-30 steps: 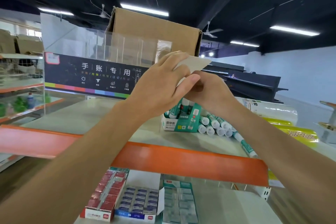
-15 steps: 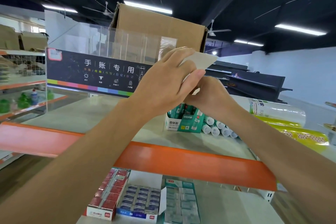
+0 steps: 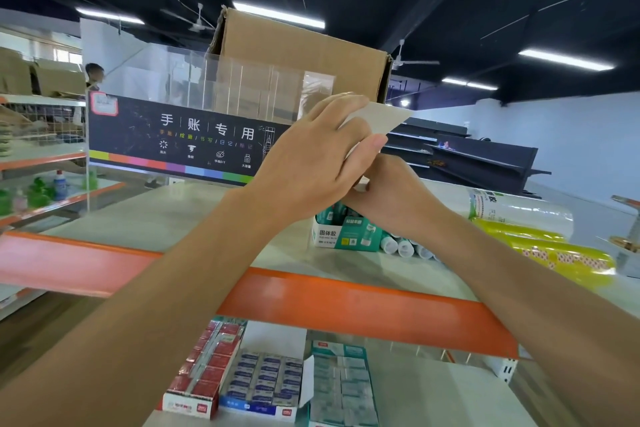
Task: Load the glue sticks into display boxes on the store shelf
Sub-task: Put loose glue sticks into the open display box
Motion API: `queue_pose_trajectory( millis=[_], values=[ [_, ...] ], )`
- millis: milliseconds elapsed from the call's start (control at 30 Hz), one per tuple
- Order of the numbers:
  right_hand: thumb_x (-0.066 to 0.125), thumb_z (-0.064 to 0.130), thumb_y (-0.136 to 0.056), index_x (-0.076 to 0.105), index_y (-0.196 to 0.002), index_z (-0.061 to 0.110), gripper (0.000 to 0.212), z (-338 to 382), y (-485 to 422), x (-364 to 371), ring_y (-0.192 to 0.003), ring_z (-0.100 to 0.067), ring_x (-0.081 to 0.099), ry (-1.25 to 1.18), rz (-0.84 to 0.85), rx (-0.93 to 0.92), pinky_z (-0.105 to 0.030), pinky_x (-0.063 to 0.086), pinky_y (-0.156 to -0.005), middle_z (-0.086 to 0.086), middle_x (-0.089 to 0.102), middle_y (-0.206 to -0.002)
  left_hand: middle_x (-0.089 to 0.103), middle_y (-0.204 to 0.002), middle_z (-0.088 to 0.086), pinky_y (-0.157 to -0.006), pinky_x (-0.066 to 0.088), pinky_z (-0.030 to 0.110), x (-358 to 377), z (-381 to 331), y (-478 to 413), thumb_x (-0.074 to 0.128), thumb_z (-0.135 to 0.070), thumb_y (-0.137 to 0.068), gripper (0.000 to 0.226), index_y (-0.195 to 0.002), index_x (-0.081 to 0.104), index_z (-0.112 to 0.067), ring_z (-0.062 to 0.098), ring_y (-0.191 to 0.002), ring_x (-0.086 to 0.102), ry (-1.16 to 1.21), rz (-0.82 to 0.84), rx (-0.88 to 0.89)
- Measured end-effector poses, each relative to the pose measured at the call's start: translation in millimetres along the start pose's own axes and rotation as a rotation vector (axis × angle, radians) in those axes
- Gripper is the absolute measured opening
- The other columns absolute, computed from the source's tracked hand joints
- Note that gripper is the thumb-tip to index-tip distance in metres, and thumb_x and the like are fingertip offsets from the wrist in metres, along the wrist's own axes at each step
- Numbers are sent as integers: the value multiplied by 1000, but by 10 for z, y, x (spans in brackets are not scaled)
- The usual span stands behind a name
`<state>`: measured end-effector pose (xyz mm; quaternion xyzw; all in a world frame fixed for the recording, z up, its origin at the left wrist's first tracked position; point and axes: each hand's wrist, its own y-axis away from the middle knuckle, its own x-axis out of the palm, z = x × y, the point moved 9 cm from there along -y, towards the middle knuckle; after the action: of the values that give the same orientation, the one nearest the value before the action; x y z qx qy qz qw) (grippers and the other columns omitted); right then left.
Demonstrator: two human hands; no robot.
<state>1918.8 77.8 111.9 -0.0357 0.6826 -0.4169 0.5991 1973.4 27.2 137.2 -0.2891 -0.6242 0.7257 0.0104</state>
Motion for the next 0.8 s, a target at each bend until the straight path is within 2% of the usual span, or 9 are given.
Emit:
queue_pose_trajectory(
  millis=[100,200,300,367,433,500,600,800],
  values=[
    [52,15,-90,44,-69,37,32,-54,10,-17,-65,11,48,33,28,-15,-6,34,-61,27,44,-68,48,-135,9,-88,32,24,-10,-7,9,25,-39,-96,50,-88,63,-7,22,-128,40,6,-7,9],
    [52,14,-91,61,-90,34,22,-224,53,-72,-75,19,49,-21,-18,8,-3,34,-68,31,49,-80,49,-133,11,-92,28,22,-21,-9,30,26,-37,-97,49,-89,62,-6,24,-127,41,12,-11,19],
    [57,18,-90,69,-102,24,19,-363,134,-203,-79,10,53,15,-102,18,-3,34,-69,24,53,-88,50,-132,12,-91,28,21,-14,-36,55,26,-37,-97,48,-90,62,-6,24,-127,41,-2,-1,26],
    [60,20,-89,70,-100,23,15,-403,211,-284,-79,2,56,55,-129,11,-5,36,-70,18,58,-90,49,-133,11,-89,24,16,-7,-52,72,26,-38,-97,48,-91,62,-7,23,-127,41,-15,9,29],
    [61,24,-88,70,-95,25,11,-463,296,-318,-77,1,56,85,-107,35,-7,38,-70,14,61,-90,49,-134,10,-88,19,13,-12,-69,83,27,-38,-97,47,-92,63,-7,21,-127,40,-27,11,32],
    [62,29,-88,69,-89,27,7,-548,377,-294,-74,5,54,107,-23,80,-10,37,-66,16,61,-85,48,-134,10,-87,20,13,-12,-104,91,27,-37,-97,47,-92,63,-7,21,-127,40,-44,14,41],
    [64,37,-87,68,-86,29,10,-725,520,-252,-70,5,53,168,188,198,-10,34,-59,18,59,-80,48,-134,10,-87,23,16,-2,-162,106,27,-37,-97,47,-92,63,-7,22,-127,41,-62,15,47],
    [67,48,-81,69,-84,29,19,-985,849,-317,-79,-9,59,369,557,432,-28,49,-69,12,65,-84,51,-129,16,-96,24,21,44,-227,119,26,-36,-100,51,-91,63,-2,28,-123,42,-71,5,80]
  ],
)
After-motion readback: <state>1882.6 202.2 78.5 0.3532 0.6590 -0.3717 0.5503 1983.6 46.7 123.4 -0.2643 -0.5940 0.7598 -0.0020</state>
